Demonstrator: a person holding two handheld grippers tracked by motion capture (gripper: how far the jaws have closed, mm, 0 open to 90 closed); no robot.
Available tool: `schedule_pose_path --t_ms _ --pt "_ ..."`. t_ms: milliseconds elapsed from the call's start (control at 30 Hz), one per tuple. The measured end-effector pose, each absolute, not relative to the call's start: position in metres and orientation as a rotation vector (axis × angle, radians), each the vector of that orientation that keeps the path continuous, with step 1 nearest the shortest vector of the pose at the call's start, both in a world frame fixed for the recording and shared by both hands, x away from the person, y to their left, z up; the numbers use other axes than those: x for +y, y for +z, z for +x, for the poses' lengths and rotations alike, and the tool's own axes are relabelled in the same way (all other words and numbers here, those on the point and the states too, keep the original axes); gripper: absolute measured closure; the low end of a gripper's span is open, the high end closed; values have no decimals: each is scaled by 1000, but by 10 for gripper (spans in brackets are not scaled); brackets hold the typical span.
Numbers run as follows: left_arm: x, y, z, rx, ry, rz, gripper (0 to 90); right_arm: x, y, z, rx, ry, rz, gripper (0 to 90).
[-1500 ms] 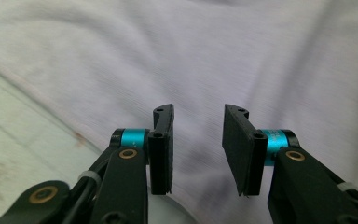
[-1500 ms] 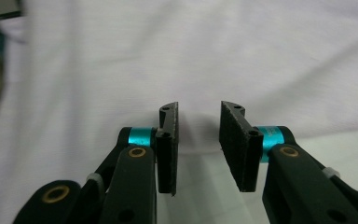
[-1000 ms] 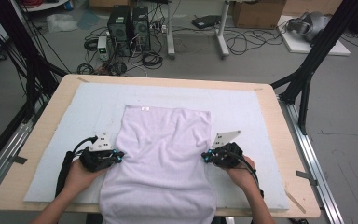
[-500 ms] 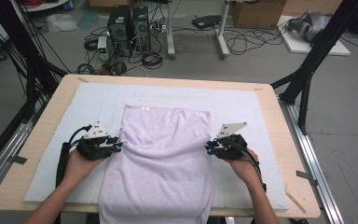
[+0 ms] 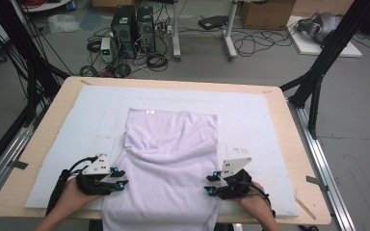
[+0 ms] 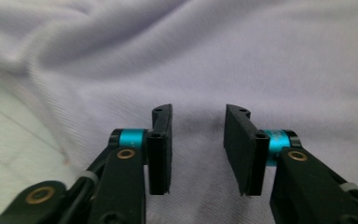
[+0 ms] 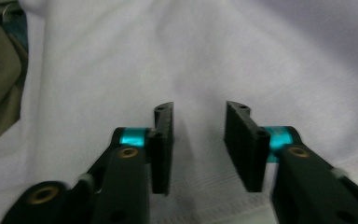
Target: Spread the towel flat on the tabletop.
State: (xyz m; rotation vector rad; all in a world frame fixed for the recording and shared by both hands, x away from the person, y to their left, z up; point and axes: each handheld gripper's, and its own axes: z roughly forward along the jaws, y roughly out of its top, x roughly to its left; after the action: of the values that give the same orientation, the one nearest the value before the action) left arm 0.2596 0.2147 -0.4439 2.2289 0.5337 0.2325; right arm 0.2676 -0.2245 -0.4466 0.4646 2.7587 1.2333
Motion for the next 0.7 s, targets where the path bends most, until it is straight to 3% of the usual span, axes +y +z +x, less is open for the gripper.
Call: schedule_pose_path --t_ms 33,100,433,500,600,700 --pt "215 -444 259 533 218 2227 806 -225 -446 268 2767 1248 477 820" --pt "213 -443 255 536 247 2233 875 -225 -446 266 2779 1242 439 876" --pt "225 -430 192 481 231 2239 885 -237 -435 220 2813 1280 370 881" --pt "226 -426 184 456 211 2230 873 -238 -429 207 2822 1316 343 836" --pt "224 -424 185 465 238 2220 711 -241 -420 203 2763 1351 360 706" --pt "217 -429 200 472 236 2227 646 -236 -422 214 2762 1295 375 618"
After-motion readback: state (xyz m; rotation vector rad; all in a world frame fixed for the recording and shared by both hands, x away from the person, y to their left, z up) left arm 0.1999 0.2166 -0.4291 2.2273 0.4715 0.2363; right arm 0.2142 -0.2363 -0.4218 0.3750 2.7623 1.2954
